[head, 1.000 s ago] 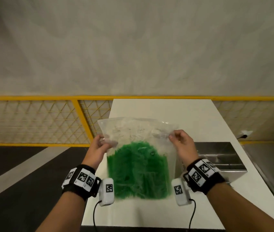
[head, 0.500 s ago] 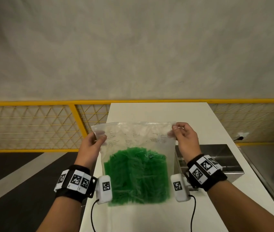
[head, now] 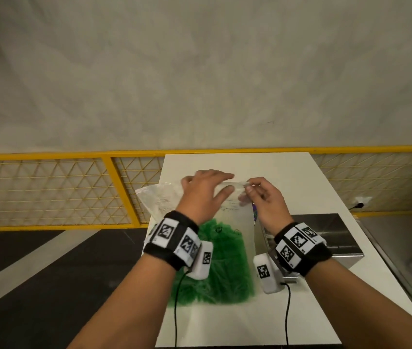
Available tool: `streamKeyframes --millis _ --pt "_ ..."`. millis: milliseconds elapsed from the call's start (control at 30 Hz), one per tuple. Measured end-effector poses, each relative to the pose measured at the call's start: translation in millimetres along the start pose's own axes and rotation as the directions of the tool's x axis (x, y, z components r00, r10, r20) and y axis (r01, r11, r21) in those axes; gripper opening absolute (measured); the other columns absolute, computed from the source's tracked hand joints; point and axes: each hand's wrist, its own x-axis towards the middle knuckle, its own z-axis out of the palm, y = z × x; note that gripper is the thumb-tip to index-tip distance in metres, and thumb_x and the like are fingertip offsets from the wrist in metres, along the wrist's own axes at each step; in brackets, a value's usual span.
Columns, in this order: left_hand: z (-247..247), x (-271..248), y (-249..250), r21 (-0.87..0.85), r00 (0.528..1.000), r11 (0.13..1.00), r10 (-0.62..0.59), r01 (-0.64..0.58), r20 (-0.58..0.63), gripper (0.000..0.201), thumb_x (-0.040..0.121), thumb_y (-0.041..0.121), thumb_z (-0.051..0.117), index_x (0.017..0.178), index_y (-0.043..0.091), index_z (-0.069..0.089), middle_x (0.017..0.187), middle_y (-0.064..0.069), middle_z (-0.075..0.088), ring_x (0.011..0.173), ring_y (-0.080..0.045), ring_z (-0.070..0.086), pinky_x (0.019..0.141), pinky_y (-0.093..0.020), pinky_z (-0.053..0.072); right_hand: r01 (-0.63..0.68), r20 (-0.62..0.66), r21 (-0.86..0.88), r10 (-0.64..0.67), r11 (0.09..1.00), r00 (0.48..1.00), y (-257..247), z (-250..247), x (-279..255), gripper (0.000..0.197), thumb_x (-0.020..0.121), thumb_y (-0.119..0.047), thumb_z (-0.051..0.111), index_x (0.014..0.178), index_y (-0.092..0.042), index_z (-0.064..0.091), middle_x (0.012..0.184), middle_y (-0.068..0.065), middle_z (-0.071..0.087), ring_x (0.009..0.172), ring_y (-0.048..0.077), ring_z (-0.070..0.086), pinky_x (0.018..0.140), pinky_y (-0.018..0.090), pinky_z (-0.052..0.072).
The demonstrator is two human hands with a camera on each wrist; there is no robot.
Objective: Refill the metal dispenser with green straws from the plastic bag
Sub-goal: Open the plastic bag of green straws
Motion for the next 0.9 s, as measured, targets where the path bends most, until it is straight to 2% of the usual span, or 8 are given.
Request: streamKeyframes --millis 67,200,300,500,667,767,800,900 --pt "9 11 10 -0.001 1.000 1.000 0.029 -0.029 0.000 0.028 0.094 0.044 0.048 0.117 0.036 0.061 0.122 0.012 0.061 0.121 -0.013 0.045 0.096 -0.037 0.020 0.015 0.013 -0.031 -0.015 0.999 1.000 -2 2 0 0.021 0.096 -0.007 0.051 0.086 -0.025 0.057 0.068 -0.006 0.069 0.060 0.006 0.066 0.067 0.018 0.052" --pt "16 18 13 -0.055 0.998 0.997 0.049 -0.052 -0.047 0.021 0.093 0.041 0.052 0.103 0.032 0.068 0.107 0.011 0.066 0.109 -0.013 0.052 0.090 -0.036 0.022 0.022 0.010 -0.022 -0.021 1.000 1.000 -5 1 -3 0.021 0.094 -0.005 0.053 0.084 -0.023 0.060 0.074 0.003 0.066 0.060 0.006 0.064 0.066 0.018 0.051" --pt "13 16 7 -0.016 0.997 0.998 0.053 -0.054 -0.058 0.019 0.092 0.041 0.053 0.097 0.031 0.069 0.105 0.011 0.066 0.108 -0.012 0.051 0.090 -0.036 0.021 0.014 0.009 -0.087 -0.013 0.996 1.000 -5 -4 -3 0.018 0.093 -0.010 0.057 0.083 -0.024 0.061 0.079 0.002 0.067 0.063 0.008 0.063 0.068 0.022 0.051" --pt "-18 -1 -43 0.096 0.999 0.995 -0.031 0.032 -0.016 0.019 0.091 0.043 0.053 0.095 0.031 0.067 0.108 0.013 0.065 0.110 -0.013 0.052 0.096 -0.038 0.022 -0.003 -0.088 -0.091 -0.005 0.996 0.996 -5 -22 -2 0.018 0.092 -0.011 0.058 0.081 -0.025 0.061 0.082 -0.002 0.066 0.065 0.010 0.065 0.066 0.016 0.051" --pt "-54 -19 -90 0.133 0.988 0.979 -0.154 0.153 -0.007 0.014 0.089 0.041 0.058 0.091 0.031 0.068 0.102 0.014 0.065 0.108 -0.015 0.054 0.095 -0.041 0.027 -0.029 -0.154 -0.082 0.016 0.996 0.988 3 -43 -1 0.016 0.092 -0.013 0.059 0.081 -0.024 0.062 0.080 -0.001 0.065 0.063 0.009 0.065 0.077 0.035 0.053" --pt "-73 -32 -112 0.072 0.977 0.975 -0.211 0.210 0.001 0.004 0.087 0.035 0.063 0.083 0.037 0.064 0.093 0.016 0.061 0.102 -0.018 0.058 0.098 -0.047 0.037 -0.030 -0.211 -0.048 0.019 0.998 0.977 5 -53 -2 0.017 0.092 -0.013 0.059 0.080 -0.025 0.061 0.072 -0.008 0.066 0.064 0.014 0.065 0.078 0.038 0.054" --pt "-78 -36 -117 0.032 0.976 0.975 -0.219 0.219 -0.002 0.010 0.086 0.034 0.064 0.080 0.041 0.061 0.093 0.015 0.062 0.100 -0.018 0.059 0.097 -0.046 0.040 -0.031 -0.224 -0.033 0.022 0.999 0.974 6 -56 -2 0.017 0.092 -0.012 0.059 0.080 -0.025 0.060 0.072 -0.008 0.065 0.064 0.012 0.065 0.078 0.037 0.055" --pt "-83 -44 -122 -0.176 0.971 0.956 -0.237 0.235 0.012 0.022 0.087 0.021 0.065 0.079 0.040 0.059 0.092 0.008 0.066 0.092 -0.014 0.059 0.086 -0.033 0.044 -0.022 -0.226 0.015 0.024 1.000 0.974 8 -56 -5 0.017 0.095 -0.010 0.052 0.085 -0.022 0.057 0.082 -0.002 0.065 0.061 0.010 0.066 0.074 0.036 0.055"
